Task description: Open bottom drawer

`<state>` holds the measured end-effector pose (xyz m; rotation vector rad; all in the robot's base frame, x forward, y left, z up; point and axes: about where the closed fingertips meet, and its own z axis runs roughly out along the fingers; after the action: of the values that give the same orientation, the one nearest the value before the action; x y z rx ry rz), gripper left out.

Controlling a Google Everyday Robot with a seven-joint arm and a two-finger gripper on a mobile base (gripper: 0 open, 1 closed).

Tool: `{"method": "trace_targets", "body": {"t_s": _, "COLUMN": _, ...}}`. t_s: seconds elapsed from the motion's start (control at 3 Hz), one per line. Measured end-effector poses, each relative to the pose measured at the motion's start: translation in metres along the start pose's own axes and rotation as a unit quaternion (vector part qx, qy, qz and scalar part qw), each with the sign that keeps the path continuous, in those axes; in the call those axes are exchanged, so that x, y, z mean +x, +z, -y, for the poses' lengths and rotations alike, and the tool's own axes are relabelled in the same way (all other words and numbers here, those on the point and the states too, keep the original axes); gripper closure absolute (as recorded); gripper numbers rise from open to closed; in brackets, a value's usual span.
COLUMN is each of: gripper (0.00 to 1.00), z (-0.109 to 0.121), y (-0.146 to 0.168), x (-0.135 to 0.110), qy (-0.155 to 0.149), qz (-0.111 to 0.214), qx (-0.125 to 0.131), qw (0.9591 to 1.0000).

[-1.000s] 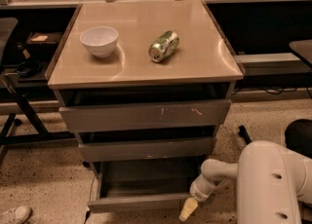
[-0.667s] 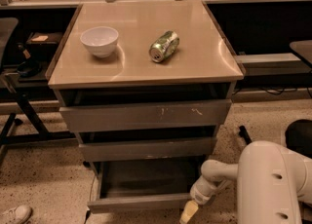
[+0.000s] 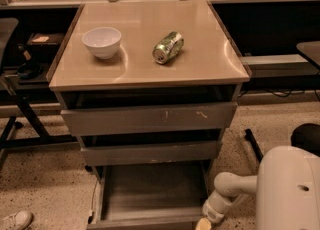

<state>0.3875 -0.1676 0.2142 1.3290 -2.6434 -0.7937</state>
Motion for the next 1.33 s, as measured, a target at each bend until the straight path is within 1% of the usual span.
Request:
{"method": "trace_targets", "body": {"t_s": 0.33, "gripper": 0.0, "z": -0.024, "y": -0.006, "x": 0.033, "qy": 0.04, "qz": -0.004, "qx": -0.008, "qw": 0.9992}}
{"method": "trace_targets", "body": {"t_s": 0.67, "gripper": 0.0, "z": -0.027, "y": -0.007, "x": 0.036, "qy": 0.045, "qz": -0.004, "qx": -0.009, "qw": 0.999}}
{"method": "trace_targets", "body": {"t_s": 1.0, "gripper": 0.0, "z": -0.031, "y": -0.029, "x": 0.028, "qy": 0.038, "qz": 0.023, "qx": 0.009, "qw": 0.999}}
{"method": "trace_targets", "body": {"t_s": 1.33, "gripper": 0.0, "z": -0.044, "y": -0.078, "x": 0.04, "qy": 0.072, "qz": 0.064, "qx": 0.061, "qw": 0.9935}}
